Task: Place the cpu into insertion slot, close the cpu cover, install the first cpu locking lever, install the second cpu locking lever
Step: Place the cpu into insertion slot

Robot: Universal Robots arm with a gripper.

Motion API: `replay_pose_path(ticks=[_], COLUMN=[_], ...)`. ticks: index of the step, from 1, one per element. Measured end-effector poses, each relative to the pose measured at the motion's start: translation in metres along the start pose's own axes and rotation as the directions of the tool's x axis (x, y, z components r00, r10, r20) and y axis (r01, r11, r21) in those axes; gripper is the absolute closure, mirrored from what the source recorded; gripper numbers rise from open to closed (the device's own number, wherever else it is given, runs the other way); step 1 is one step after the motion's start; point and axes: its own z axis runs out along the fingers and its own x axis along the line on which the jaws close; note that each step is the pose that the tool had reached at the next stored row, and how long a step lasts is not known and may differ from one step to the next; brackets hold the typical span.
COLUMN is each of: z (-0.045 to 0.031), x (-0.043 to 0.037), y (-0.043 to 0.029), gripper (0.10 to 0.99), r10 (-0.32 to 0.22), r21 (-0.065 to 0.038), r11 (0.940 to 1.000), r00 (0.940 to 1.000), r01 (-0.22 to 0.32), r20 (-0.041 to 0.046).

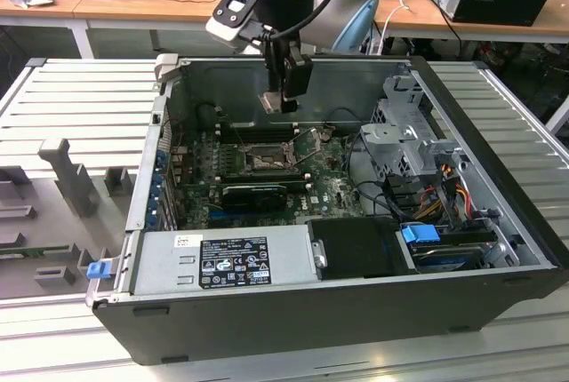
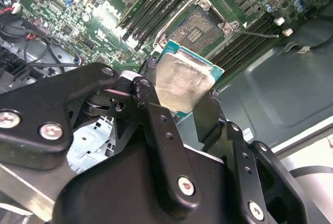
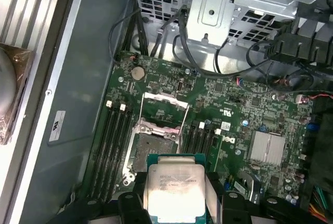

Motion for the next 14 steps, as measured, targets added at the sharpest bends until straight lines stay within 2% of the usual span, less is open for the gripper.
replay_pose_path(ticks=[9,14], z=[0.0014,0.0019], x=[0.0004,0.0004], y=[0.0000,0.0000], gripper=[0.561,0.561], r10=[0.085,0.102], r21=[-0.002,-0.002], r11=[0.9963,0.9948], r00=[0.9963,0.9947], r01=[-0.085,-0.102], r20=[0.0073,0.0088])
